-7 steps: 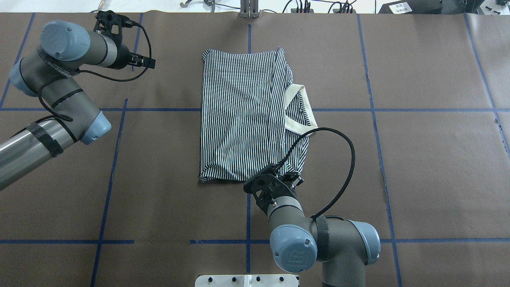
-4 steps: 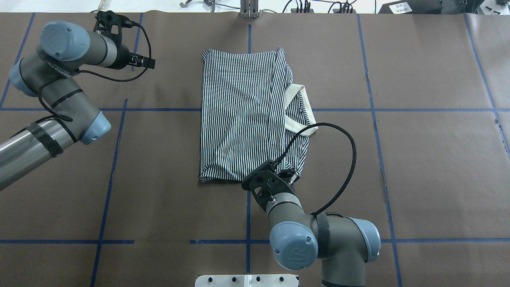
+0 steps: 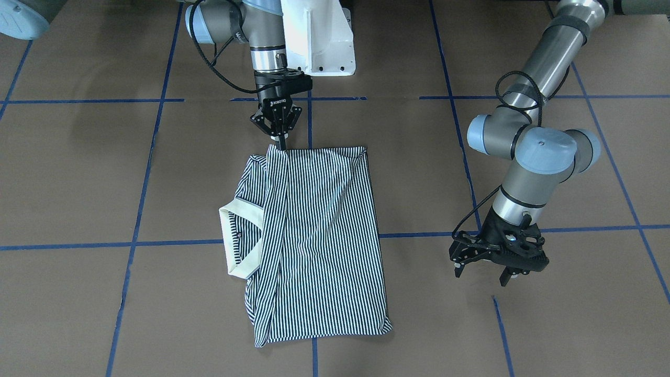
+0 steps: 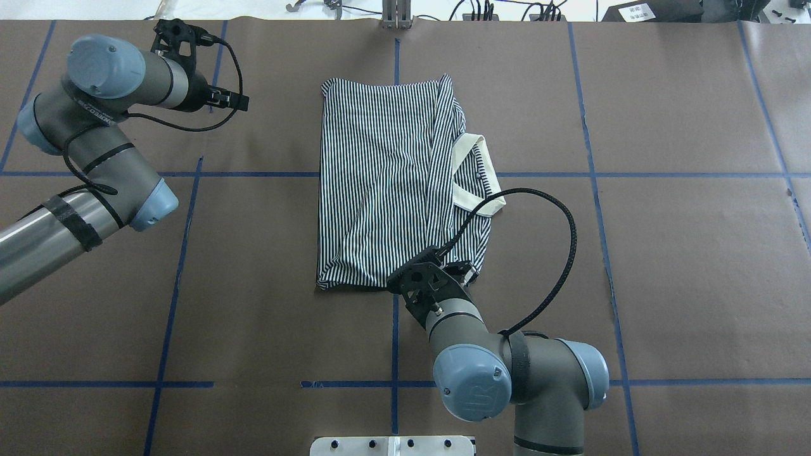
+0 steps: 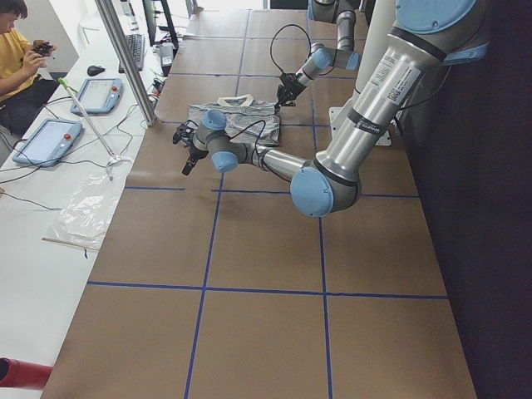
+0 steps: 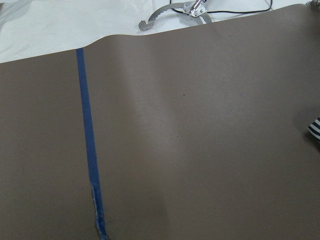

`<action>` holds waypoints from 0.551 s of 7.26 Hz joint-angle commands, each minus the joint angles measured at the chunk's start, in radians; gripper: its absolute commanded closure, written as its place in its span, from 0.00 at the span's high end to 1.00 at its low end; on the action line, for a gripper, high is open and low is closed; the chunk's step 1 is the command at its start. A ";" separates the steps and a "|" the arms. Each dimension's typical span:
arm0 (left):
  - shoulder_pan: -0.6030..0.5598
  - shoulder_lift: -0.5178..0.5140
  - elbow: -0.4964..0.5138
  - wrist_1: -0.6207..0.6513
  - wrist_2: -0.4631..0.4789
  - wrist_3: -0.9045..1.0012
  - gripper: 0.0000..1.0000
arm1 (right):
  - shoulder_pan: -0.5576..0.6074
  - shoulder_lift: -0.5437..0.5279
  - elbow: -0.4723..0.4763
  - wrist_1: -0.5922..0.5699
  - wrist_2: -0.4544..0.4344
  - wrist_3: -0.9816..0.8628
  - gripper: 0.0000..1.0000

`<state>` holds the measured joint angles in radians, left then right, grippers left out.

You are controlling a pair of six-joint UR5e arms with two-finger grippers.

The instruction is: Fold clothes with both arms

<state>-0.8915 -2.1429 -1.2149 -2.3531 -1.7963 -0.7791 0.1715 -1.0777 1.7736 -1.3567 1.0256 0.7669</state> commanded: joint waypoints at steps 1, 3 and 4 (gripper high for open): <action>0.005 0.001 0.000 0.000 0.000 0.000 1.00 | 0.006 -0.078 0.038 0.007 0.001 0.040 0.00; 0.006 0.000 0.000 0.000 0.000 0.000 1.00 | 0.003 -0.195 0.113 0.007 0.004 0.136 0.00; 0.006 0.001 0.000 0.000 0.000 0.000 1.00 | -0.019 -0.202 0.110 0.007 0.004 0.205 0.12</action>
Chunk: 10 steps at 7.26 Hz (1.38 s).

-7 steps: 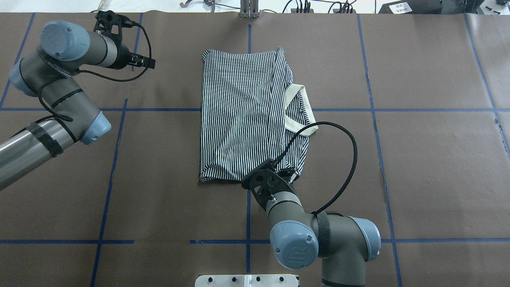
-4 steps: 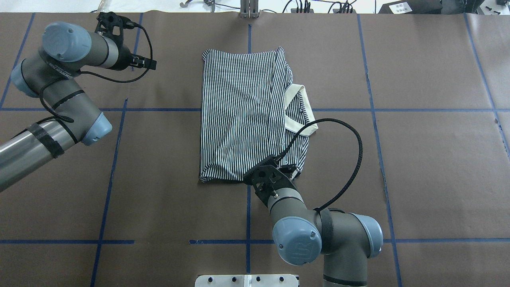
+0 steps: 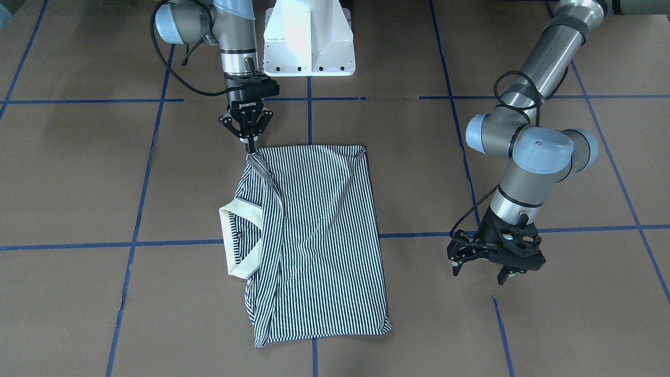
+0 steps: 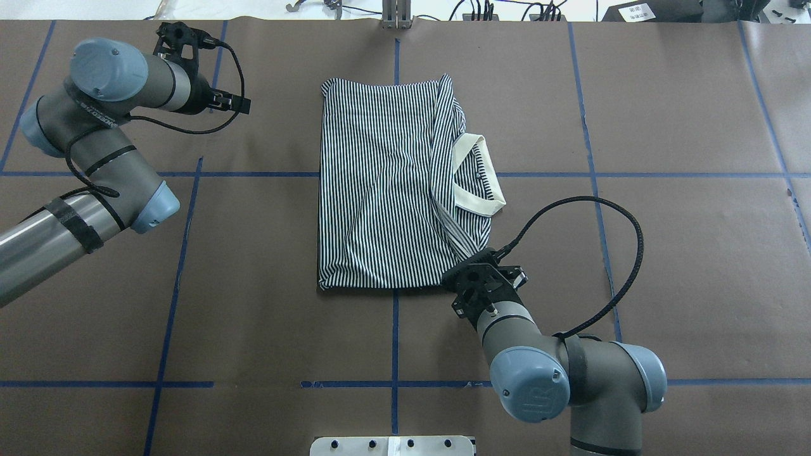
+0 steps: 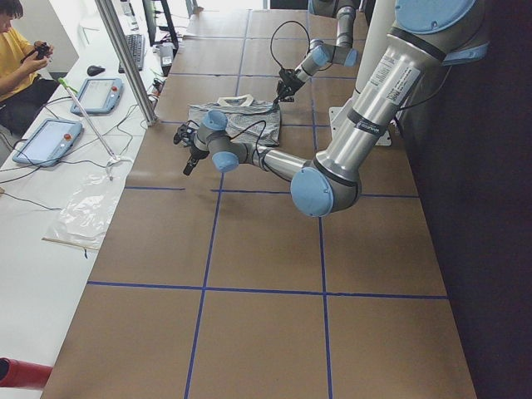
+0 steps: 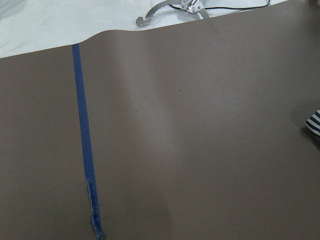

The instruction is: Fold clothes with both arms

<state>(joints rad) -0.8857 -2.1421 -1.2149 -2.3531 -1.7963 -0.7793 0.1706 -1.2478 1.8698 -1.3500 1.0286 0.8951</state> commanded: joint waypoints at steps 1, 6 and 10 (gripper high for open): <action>0.002 0.001 0.000 0.000 0.000 0.000 1.00 | -0.034 -0.032 0.014 0.000 -0.002 0.144 0.99; 0.002 0.001 0.000 0.000 0.000 -0.002 1.00 | 0.158 0.049 0.042 0.043 0.244 0.173 1.00; 0.004 0.008 -0.017 0.000 -0.002 -0.043 1.00 | 0.306 0.315 -0.287 0.064 0.412 0.200 0.37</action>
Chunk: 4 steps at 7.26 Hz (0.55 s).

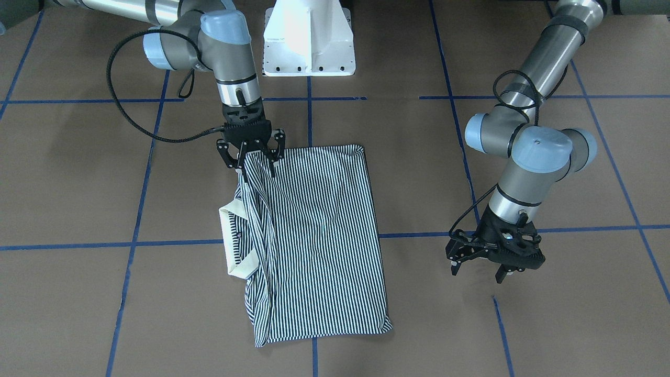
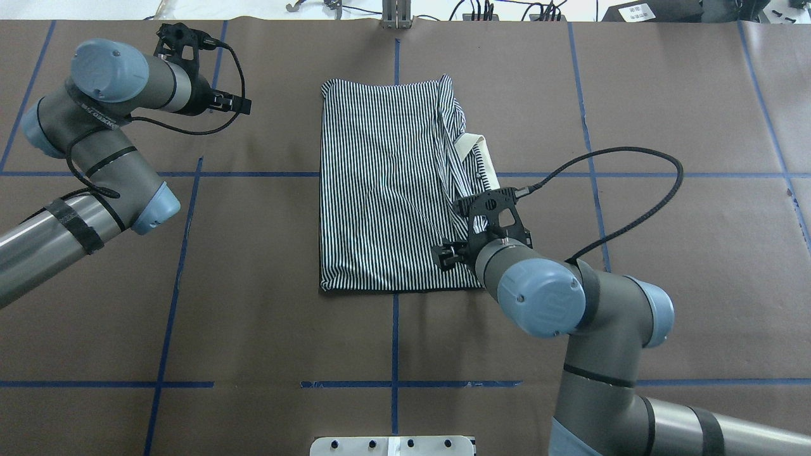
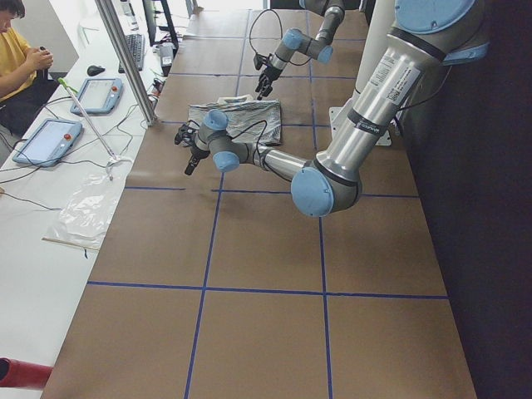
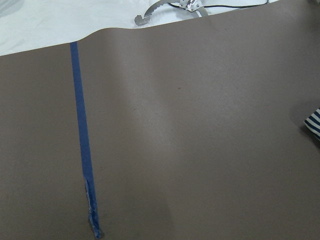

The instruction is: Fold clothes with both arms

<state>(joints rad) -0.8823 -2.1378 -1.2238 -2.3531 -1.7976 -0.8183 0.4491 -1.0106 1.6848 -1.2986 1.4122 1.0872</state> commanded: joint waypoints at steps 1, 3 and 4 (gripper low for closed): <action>0.000 0.009 -0.008 0.000 0.000 -0.002 1.00 | 0.028 0.081 -0.162 0.097 0.028 0.007 0.35; 0.005 0.010 -0.006 0.000 0.000 -0.002 1.00 | 0.040 0.081 -0.194 0.116 0.031 -0.018 0.35; 0.006 0.010 -0.006 0.000 0.001 -0.002 1.00 | 0.058 0.080 -0.194 0.110 0.056 -0.074 0.36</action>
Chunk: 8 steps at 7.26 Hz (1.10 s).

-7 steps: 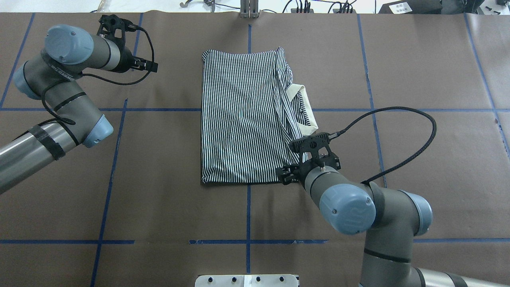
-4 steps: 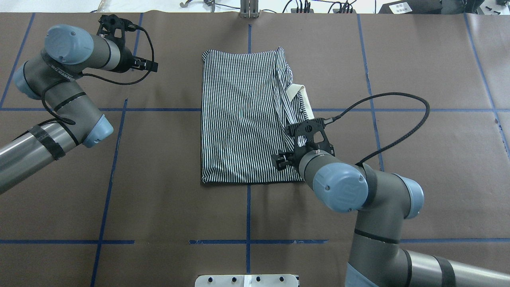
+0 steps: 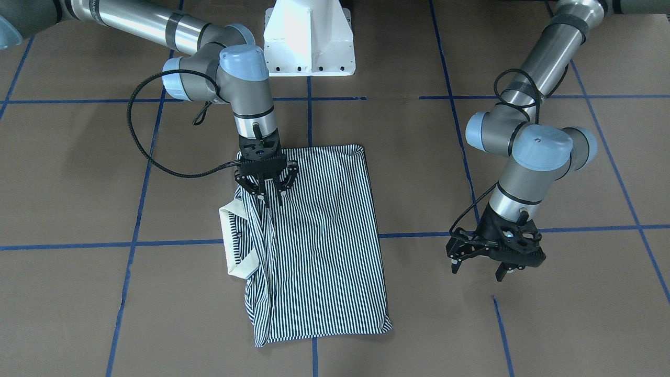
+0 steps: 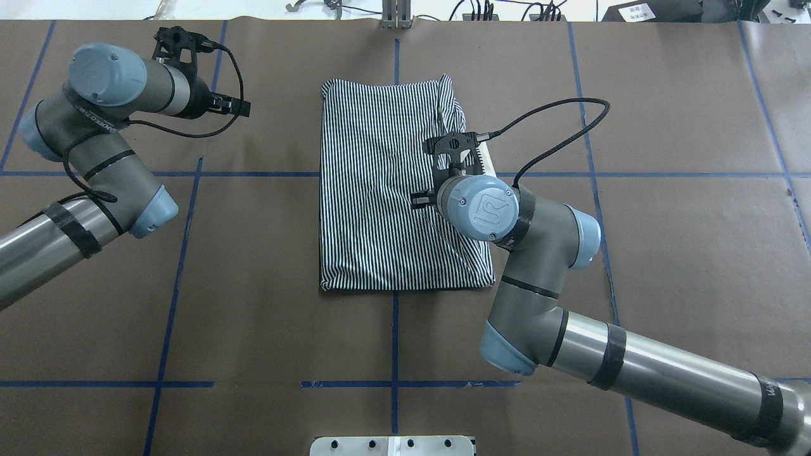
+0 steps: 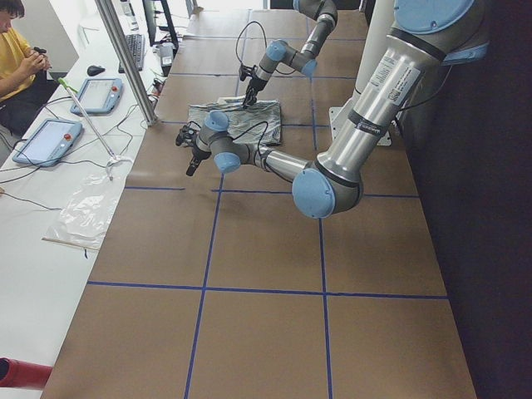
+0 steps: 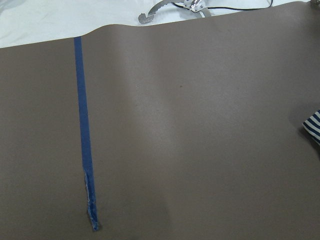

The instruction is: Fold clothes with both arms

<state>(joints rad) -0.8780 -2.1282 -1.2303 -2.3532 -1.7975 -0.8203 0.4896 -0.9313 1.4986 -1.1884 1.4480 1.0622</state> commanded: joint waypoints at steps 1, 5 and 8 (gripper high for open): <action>0.002 0.001 0.000 0.000 0.001 -0.002 1.00 | 0.029 0.000 -0.006 -0.016 0.041 -0.077 0.39; 0.002 0.001 -0.001 0.000 0.001 0.000 1.00 | 0.023 -0.006 -0.012 -0.005 0.035 -0.061 0.26; 0.002 0.001 -0.001 0.000 0.001 0.000 1.00 | 0.023 -0.004 -0.011 -0.005 0.037 -0.059 0.00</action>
<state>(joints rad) -0.8759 -2.1277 -1.2317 -2.3531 -1.7963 -0.8207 0.5124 -0.9361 1.4866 -1.1940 1.4843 1.0025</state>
